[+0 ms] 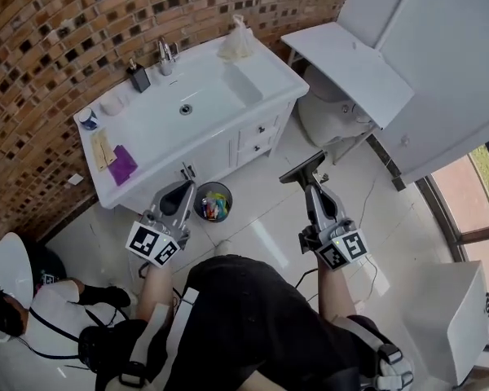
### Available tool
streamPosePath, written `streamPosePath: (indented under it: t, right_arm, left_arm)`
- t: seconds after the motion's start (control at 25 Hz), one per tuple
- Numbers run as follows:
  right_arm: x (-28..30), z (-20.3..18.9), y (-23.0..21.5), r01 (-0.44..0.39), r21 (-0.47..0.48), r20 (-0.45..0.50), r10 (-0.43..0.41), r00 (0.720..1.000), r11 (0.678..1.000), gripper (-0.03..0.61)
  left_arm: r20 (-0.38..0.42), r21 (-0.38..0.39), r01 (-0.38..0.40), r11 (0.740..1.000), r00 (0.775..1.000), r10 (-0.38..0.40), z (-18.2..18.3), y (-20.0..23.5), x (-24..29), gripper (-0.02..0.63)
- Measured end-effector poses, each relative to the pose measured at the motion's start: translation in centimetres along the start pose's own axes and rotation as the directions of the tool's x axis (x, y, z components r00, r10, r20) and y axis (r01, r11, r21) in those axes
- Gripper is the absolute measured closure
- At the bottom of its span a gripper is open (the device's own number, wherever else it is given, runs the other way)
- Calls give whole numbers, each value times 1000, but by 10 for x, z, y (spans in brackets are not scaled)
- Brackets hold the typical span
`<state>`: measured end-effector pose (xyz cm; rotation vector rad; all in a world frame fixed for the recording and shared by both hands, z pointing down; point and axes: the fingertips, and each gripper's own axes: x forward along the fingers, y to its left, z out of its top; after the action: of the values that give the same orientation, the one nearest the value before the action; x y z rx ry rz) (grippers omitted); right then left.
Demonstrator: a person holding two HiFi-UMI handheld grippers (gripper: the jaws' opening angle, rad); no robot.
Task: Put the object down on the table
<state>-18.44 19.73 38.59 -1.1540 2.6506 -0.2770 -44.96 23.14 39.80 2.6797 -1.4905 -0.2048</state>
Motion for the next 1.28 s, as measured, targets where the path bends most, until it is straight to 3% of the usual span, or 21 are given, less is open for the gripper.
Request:
streamPosePath:
  t: [0.16,0.64,1.08,1.28]
  right_arm:
    - [0,9,-14,53,-36,6,-53,999,998,572]
    - [10,26,-30,170,-87,58,-166,984,982,572]
    - [-25,34,-44,363,-150,97,-352,931,920,572]
    - [-45,39,-48,452,-141,123,-438,891,881,572]
  left_arm:
    - [-4,4,77,997,997,-77,-3,0,25,614]
    - [16,-24,177,984,984,-177,-7,30,76,614]
    - [1,-44,395,917,918,-396,-18,5,136,614]
    - [-3,-66,474,878,880,-475,-22,-7,155,614]
